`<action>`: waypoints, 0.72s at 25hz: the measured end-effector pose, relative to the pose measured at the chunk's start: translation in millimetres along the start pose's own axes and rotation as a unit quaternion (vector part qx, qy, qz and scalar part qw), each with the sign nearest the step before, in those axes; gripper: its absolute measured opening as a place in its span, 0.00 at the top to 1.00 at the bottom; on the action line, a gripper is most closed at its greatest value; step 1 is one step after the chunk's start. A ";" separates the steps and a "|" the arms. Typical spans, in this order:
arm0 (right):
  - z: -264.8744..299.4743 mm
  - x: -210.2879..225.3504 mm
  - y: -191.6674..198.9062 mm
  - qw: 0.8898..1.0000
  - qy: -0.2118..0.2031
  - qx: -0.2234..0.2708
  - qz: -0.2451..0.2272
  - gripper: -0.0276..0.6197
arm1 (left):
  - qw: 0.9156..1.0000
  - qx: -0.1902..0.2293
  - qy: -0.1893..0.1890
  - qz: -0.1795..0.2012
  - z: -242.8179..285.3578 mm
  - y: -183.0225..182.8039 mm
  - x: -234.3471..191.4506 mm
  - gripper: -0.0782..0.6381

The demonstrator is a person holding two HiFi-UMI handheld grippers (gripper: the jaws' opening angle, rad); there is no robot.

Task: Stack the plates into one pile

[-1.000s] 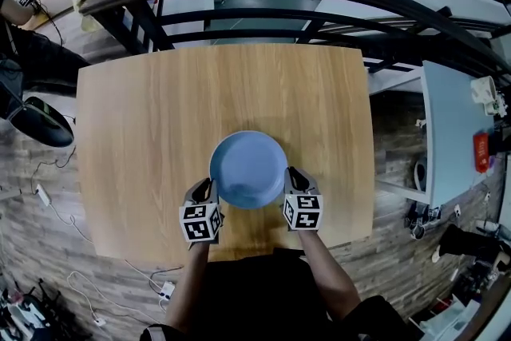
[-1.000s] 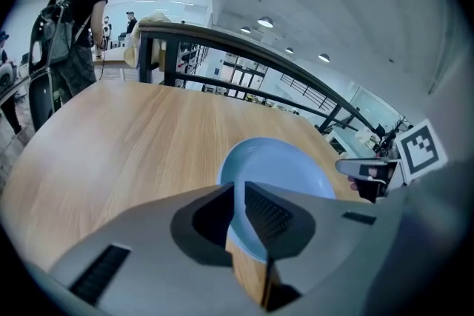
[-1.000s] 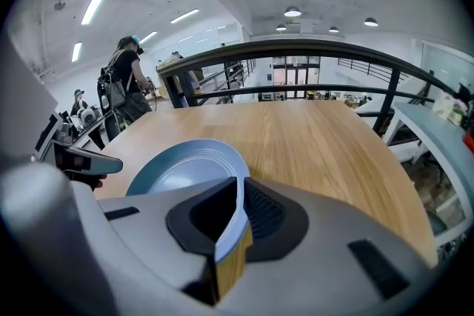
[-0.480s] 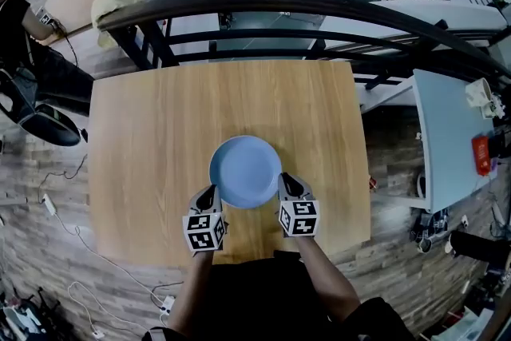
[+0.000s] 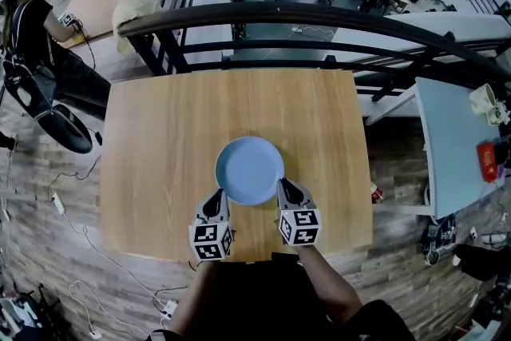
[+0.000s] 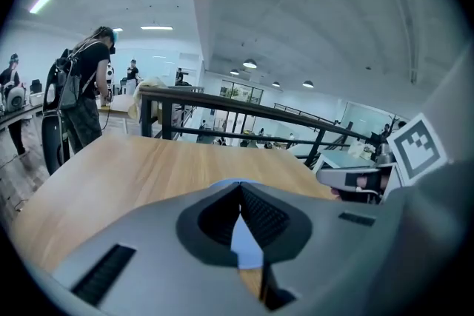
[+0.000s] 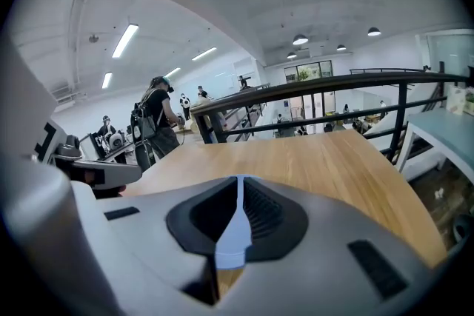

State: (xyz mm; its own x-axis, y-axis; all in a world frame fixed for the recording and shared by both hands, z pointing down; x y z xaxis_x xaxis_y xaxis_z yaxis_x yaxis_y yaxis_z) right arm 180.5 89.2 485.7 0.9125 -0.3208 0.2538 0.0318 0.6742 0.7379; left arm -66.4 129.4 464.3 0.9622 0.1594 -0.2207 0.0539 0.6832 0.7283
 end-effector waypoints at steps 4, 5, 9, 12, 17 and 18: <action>-14.1 -14.8 -0.9 1.000 -0.005 0.016 -0.004 0.89 | 1.000 0.030 0.007 0.008 -11.8 -11.0 -0.8 0.86; -17.1 -19.6 -1.2 1.000 -0.005 0.020 -0.007 0.89 | 0.999 0.036 0.008 0.011 -14.6 -14.0 -2.5 0.86; -32.4 -39.5 -3.5 0.999 0.000 0.039 -0.014 0.89 | 0.998 0.058 0.019 0.022 -30.6 -23.5 -9.8 0.86; -48.1 -54.7 -6.4 0.998 0.005 0.061 -0.013 0.89 | 0.996 0.076 0.025 0.027 -48.6 -26.5 -15.5 0.86; -69.2 -79.8 -2.6 0.996 0.016 0.086 -0.022 0.89 | 0.995 0.085 0.031 0.035 -74.2 -18.9 -29.1 0.86; -71.3 -85.5 -1.3 0.996 0.019 0.089 -0.025 0.89 | 0.995 0.086 0.032 0.035 -78.6 -17.0 -33.6 0.86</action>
State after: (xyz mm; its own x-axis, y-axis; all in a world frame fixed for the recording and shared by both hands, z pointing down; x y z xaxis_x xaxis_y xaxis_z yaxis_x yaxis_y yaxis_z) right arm 131.4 163.2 418.4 0.9264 -0.3230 0.1933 0.0069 0.5279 0.8493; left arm -120.7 168.5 408.3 0.9466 0.2514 -0.2020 0.0372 0.5368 0.8429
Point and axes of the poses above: the fingertips, and each gripper's own axes: z forward along the fingers, x to its right, y out of its underside, the point moved 10 cm from there along -z, backward along the fingers, and after that the axes turned 8 degrees about -x, right-handed, at the moved point
